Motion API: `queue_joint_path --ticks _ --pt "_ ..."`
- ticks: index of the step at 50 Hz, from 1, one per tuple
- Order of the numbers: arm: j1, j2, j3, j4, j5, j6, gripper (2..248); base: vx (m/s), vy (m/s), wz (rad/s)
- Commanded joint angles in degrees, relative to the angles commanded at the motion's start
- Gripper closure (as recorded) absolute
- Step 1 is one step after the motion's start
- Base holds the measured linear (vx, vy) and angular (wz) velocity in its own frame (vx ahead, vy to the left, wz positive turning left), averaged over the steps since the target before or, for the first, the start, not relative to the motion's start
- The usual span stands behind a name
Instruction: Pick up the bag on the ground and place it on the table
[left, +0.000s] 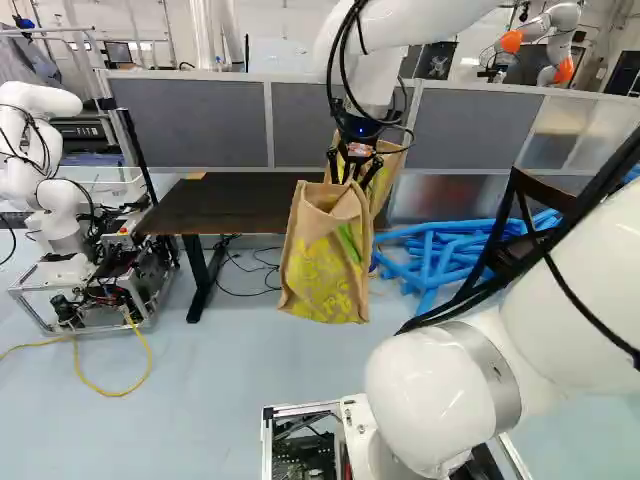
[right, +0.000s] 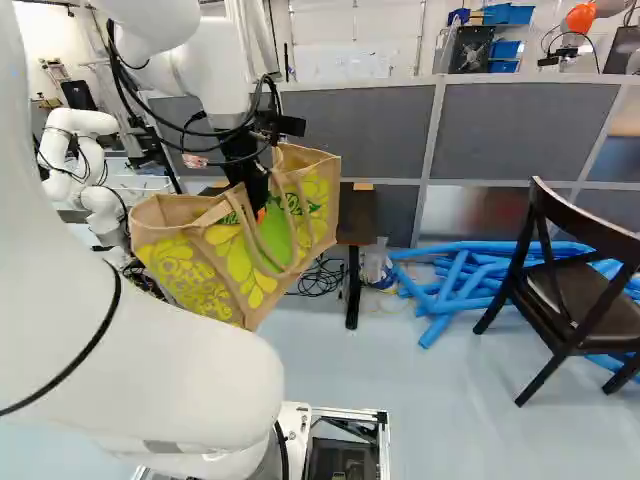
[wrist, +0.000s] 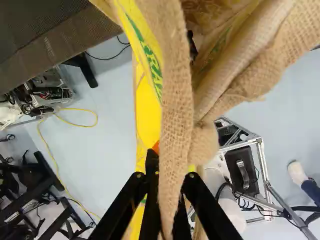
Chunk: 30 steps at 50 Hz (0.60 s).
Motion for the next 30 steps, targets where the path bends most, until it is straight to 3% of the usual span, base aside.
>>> queue_joint_path --ticks 30 --pt "0.00 0.00 0.00 0.00 0.00 0.00 229 0.172 0.021 -0.011"
